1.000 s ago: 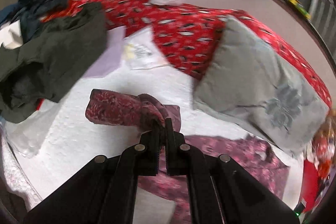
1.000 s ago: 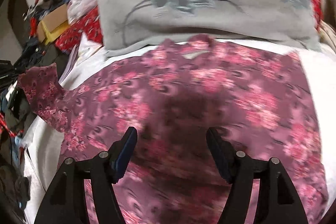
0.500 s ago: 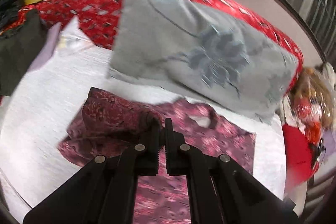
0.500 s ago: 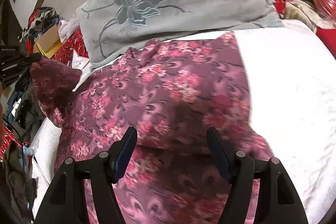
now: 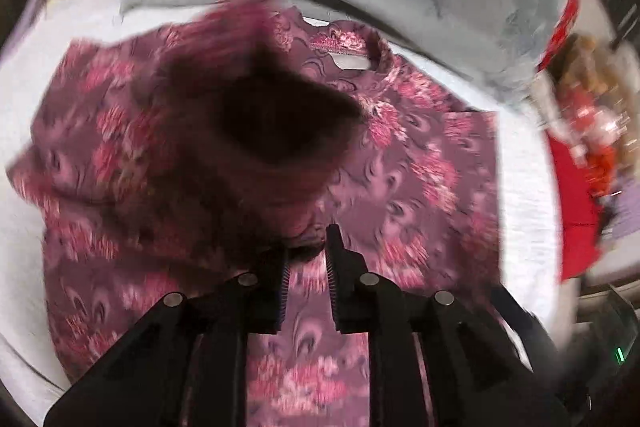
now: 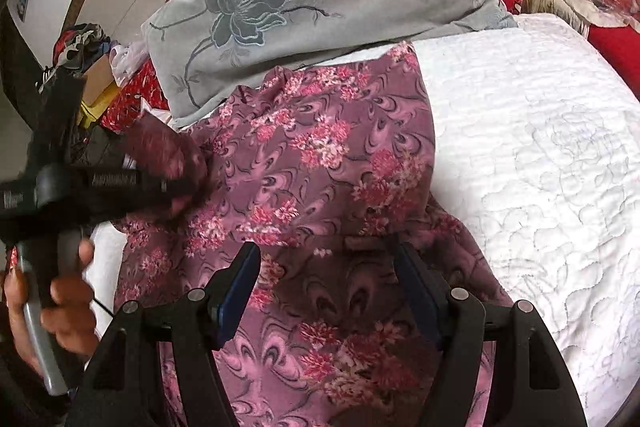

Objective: Fold small clothes

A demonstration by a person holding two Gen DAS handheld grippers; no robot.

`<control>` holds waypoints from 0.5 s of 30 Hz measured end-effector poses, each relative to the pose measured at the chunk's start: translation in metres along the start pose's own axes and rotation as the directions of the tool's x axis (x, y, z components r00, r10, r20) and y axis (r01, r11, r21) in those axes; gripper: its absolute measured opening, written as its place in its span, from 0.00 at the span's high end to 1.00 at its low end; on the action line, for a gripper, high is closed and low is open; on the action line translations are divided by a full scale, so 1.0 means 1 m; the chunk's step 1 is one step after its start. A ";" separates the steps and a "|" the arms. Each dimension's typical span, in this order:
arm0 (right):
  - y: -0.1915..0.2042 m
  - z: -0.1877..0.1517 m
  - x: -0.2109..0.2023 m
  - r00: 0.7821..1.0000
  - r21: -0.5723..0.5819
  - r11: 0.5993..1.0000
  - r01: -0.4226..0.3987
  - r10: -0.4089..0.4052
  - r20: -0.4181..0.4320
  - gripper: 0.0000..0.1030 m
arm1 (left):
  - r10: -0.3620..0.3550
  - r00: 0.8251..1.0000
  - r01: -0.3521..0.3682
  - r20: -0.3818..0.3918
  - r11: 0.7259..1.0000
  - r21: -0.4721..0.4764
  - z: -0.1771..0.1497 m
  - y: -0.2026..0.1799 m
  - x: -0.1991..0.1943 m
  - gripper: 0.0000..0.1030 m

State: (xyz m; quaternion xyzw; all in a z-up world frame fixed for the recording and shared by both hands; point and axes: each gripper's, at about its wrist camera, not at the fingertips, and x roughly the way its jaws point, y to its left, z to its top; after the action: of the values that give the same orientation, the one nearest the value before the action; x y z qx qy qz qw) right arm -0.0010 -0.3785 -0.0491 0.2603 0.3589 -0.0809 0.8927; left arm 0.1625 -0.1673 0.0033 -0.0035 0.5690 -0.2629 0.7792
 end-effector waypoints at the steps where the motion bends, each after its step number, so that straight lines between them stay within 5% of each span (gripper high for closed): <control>1: 0.002 0.002 0.000 1.000 -0.003 1.000 -0.002 0.002 0.004 0.30 | -0.039 0.999 0.040 0.014 0.999 -0.022 -0.005 0.011 -0.010 0.75; 3: 0.011 0.008 0.000 1.000 -0.014 1.000 -0.007 0.008 0.019 0.29 | -0.093 0.993 0.100 0.076 0.991 -0.094 -0.017 0.044 -0.035 0.46; 5: 0.023 0.015 0.003 0.999 -0.036 0.999 -0.014 0.015 0.035 0.26 | -0.104 0.986 0.128 0.132 0.974 -0.188 -0.024 0.082 -0.051 0.44; 12: 0.102 0.036 0.036 0.997 -0.165 0.984 -0.075 0.080 0.024 0.24 | -0.128 0.985 0.163 0.117 0.908 -0.385 -0.025 0.165 -0.043 0.44; 15: 0.134 0.027 0.045 0.994 -0.248 0.964 -0.096 0.106 0.025 0.12 | -0.157 0.982 0.186 0.103 0.887 -0.422 -0.026 0.178 -0.032 0.44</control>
State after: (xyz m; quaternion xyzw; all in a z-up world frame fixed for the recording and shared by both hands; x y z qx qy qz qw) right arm 0.0924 -0.2766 -0.0089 0.1638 0.3354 0.0048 0.9277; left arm 0.2049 0.0071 -0.0319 -0.2339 0.5842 -0.1987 0.7513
